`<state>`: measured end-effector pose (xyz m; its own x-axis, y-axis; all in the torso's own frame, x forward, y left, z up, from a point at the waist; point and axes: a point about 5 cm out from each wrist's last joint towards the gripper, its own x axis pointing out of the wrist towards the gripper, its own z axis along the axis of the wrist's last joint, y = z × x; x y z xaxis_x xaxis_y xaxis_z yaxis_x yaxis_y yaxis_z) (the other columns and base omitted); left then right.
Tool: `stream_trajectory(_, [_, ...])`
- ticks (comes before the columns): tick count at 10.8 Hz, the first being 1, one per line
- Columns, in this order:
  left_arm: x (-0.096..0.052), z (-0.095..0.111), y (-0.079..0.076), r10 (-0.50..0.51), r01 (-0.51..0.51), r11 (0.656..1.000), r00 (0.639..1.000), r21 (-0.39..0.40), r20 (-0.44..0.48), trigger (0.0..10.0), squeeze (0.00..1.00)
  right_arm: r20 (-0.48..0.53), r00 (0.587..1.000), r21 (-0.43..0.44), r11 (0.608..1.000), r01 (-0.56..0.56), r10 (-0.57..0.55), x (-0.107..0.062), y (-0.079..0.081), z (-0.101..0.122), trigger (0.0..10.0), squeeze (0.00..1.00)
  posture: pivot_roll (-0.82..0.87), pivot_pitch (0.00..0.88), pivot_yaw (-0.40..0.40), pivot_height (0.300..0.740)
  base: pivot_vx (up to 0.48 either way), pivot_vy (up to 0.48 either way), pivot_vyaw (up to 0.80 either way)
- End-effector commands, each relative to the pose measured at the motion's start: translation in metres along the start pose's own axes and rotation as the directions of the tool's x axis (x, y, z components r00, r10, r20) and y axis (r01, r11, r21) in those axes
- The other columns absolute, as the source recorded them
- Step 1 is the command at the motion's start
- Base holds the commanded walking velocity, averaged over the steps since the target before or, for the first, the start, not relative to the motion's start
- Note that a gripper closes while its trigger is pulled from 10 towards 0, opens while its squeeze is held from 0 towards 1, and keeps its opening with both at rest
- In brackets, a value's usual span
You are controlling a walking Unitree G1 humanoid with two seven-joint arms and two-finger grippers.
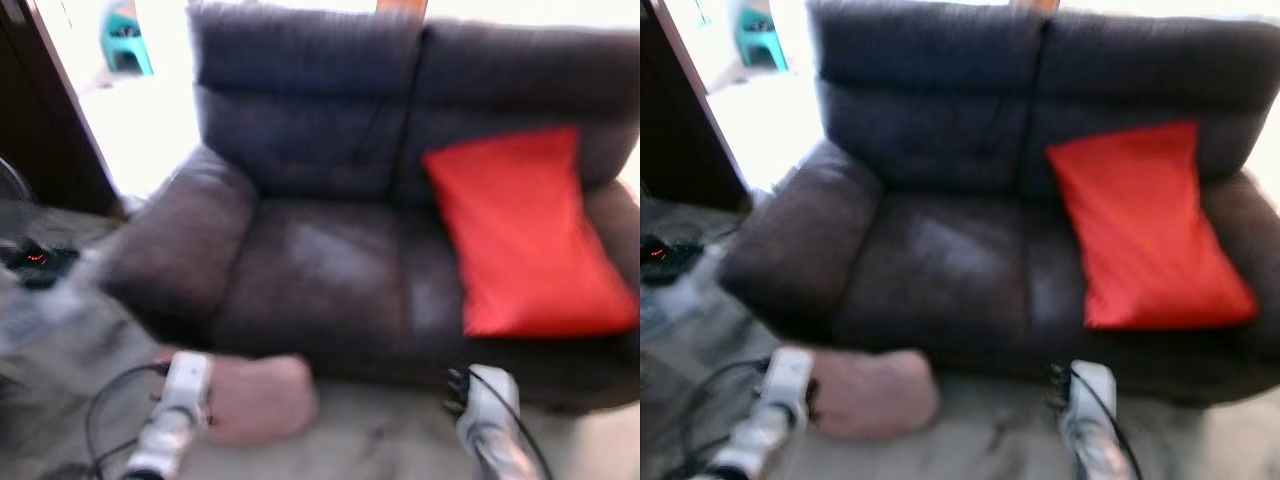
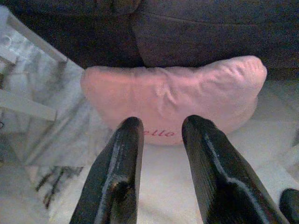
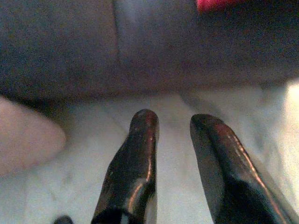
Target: Move the pillow to the sofa from floor
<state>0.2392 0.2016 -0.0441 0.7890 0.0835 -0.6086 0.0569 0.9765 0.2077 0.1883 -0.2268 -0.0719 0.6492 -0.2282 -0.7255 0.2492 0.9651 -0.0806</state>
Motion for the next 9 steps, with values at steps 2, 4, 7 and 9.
stream_trajectory(2, [-0.002, -0.007, 0.009, 0.016, -0.016, 1.0, 0.999, 0.013, -0.035, 10.0, 0.0, -0.006, 1.0, 0.044, 0.999, -0.005, 0.005, -0.001, 0.003, -0.003, 10.0, 0.0, 0.06, 0.0, -0.036, 0.74, 0.0, 0.472, 0.0])
stream_trajectory(4, [-0.002, -0.009, 0.01, 0.016, -0.014, 1.0, 0.999, 0.026, -0.045, 10.0, 0.0, -0.029, 1.0, 0.048, 0.999, -0.001, 0.003, -0.002, 0.002, -0.01, 10.0, 0.0, 0.06, 0.0, -0.035, 0.74, 0.0, 0.472, 0.0])
stream_trajectory(7, [-0.002, -0.007, 0.009, 0.014, -0.013, 0.999, 0.999, 0.04, -0.039, 10.0, 0.0, -0.033, 0.999, 0.055, 0.998, -0.011, 0.013, -0.003, 0.001, -0.011, 10.0, 0.0, 0.06, 0.0, -0.035, 0.74, 0.0, 0.446, 0.0])
stream_trajectory(9, [-0.001, -0.005, 0.007, 0.009, -0.007, 0.998, 0.999, 0.065, -0.032, 10.0, 0.0, -0.039, 0.999, 0.067, 0.998, -0.018, 0.021, -0.003, 0.002, -0.012, 10.0, 0.0, 0.06, 0.0, -0.033, 0.74, 0.0, 0.0, 0.0])
